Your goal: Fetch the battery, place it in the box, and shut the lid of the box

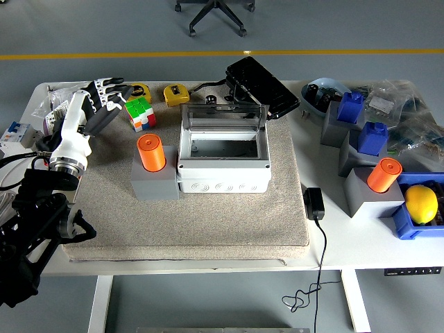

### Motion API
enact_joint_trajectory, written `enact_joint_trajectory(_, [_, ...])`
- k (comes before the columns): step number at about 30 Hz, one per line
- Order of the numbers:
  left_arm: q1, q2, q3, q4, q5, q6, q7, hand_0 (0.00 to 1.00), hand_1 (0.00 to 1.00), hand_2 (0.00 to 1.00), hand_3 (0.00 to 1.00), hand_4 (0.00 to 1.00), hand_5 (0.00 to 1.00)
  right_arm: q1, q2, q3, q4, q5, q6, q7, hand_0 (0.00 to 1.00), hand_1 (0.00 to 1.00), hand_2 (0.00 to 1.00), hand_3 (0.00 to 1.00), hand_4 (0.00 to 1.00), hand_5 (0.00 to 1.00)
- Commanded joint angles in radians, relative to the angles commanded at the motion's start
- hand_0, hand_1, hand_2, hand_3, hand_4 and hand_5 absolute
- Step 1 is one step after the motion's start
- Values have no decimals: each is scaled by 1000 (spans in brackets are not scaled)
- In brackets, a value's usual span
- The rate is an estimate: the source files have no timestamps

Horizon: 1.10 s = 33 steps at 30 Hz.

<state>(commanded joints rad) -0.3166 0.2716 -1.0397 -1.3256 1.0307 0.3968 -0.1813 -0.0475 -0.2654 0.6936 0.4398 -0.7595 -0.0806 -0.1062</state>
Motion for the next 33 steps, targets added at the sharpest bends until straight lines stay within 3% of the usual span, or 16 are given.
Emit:
enact_joint_trajectory(3, [7, 1, 24, 4, 8, 8, -14, 669, 664, 668, 643, 998, 457, 0, 0, 0, -1, 0, 0, 0, 632, 673, 682, 587, 956, 462])
enact_joint_trajectory(4, [11, 0, 33, 6, 12, 12, -20, 690, 682, 693, 709, 998, 533, 0, -1, 0, -1, 0, 0, 0, 633, 673, 683, 587, 956, 463])
enact_joint_trajectory(9, [15, -4, 84, 30, 29, 19, -29, 690, 682, 693, 709, 998, 533, 1, -2, -2, -3, 0, 1, 0, 633, 673, 683, 587, 956, 463])
enact_joint_trajectory(10, [15, -5, 92, 33, 28, 20, -30, 731, 712, 732, 749, 998, 556, 2, -2, -2, -3, 0, 1, 0, 634, 673, 682, 588, 956, 463])
enact_joint_trajectory(21, [7, -25, 186, 78, -29, 65, -93, 729, 705, 728, 736, 998, 533, 3, -3, -10, -2, 4, 1, 0, 631, 674, 682, 588, 956, 462])
enact_joint_trajectory(22, [7, -26, 191, 79, -33, 66, -95, 710, 686, 702, 705, 998, 429, 4, -3, -10, -2, 5, 1, 0, 633, 673, 684, 587, 956, 462])
enact_joint_trajectory(27, [1, -36, 227, 87, -55, 81, -114, 710, 686, 702, 705, 998, 429, 4, -2, -7, 1, 5, 1, 0, 633, 673, 684, 587, 956, 462])
enact_joint_trajectory(28, [0, -38, 231, 88, -59, 83, -116, 688, 637, 646, 620, 998, 326, 4, -2, -7, 1, 5, 1, 0, 635, 673, 684, 587, 957, 461])
enact_joint_trajectory(33, [-13, -46, 253, 94, -74, 100, -122, 688, 637, 646, 620, 998, 326, 2, -2, -4, -1, 6, 1, 0, 635, 673, 684, 587, 957, 461])
